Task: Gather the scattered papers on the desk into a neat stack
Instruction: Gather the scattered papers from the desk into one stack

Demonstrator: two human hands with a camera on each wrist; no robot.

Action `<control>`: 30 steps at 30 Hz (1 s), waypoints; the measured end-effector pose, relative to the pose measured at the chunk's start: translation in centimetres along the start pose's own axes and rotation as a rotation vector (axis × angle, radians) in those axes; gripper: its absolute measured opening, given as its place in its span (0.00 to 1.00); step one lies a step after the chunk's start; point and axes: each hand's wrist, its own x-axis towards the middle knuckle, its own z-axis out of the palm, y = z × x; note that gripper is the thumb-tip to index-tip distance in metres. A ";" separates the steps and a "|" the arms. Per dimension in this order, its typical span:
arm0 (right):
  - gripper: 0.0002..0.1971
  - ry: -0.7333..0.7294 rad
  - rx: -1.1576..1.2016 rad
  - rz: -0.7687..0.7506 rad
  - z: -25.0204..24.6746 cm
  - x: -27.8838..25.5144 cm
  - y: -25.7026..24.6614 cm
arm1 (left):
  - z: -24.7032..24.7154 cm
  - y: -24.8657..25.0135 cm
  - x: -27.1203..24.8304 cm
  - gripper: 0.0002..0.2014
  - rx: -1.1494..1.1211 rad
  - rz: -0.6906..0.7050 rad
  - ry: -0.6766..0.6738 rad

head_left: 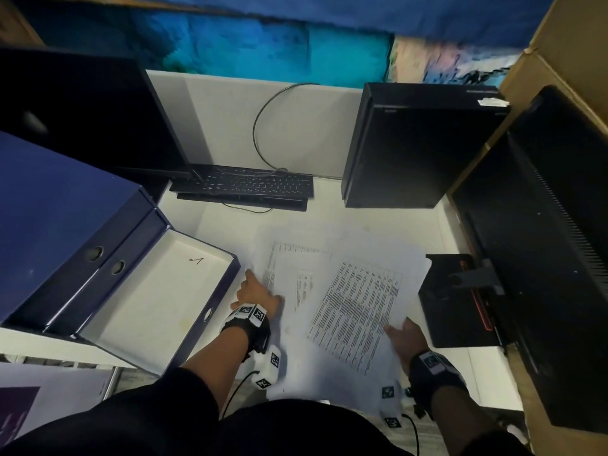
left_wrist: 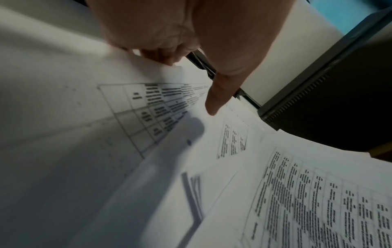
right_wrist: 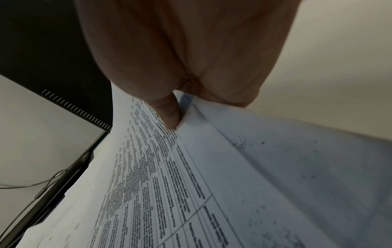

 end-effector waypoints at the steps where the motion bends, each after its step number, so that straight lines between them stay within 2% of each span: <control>1: 0.15 0.000 -0.001 0.005 0.2 0.1 0.0 | -0.4 0.0 0.0 0.51 -0.012 0.029 -0.027; 4: 0.14 -0.017 0.006 0.007 0.6 0.4 0.2 | -0.9 -0.3 0.1 0.48 -0.160 0.086 -0.091; 8: 0.14 -0.014 -0.019 0.003 0.7 0.6 0.3 | -1.0 -0.6 -1.0 0.35 -0.139 0.058 -0.099; 12: 0.13 0.002 0.000 0.005 0.6 0.6 0.4 | -0.6 -0.9 -1.7 0.36 -0.158 0.143 -0.235; 17: 0.14 0.004 0.010 0.027 0.5 0.7 0.3 | -1.3 -0.5 -1.8 0.27 -0.104 0.166 -0.286; 20: 0.15 0.016 -0.023 0.006 0.4 0.8 0.5 | -2.5 0.2 -2.0 0.16 -0.149 0.175 -0.191; 25: 0.17 0.056 -0.092 0.008 0.1 0.9 0.4 | -6.3 1.8 -2.6 0.19 -0.089 0.330 0.017; 28: 0.16 0.069 -0.144 -0.008 -0.3 0.4 -0.3 | -9.9 3.3 -3.4 0.16 -0.112 0.505 0.188; 30: 0.16 0.086 -0.211 -0.019 -0.7 -0.1 -0.9 | -13.2 4.6 -3.8 0.15 -0.172 0.558 0.320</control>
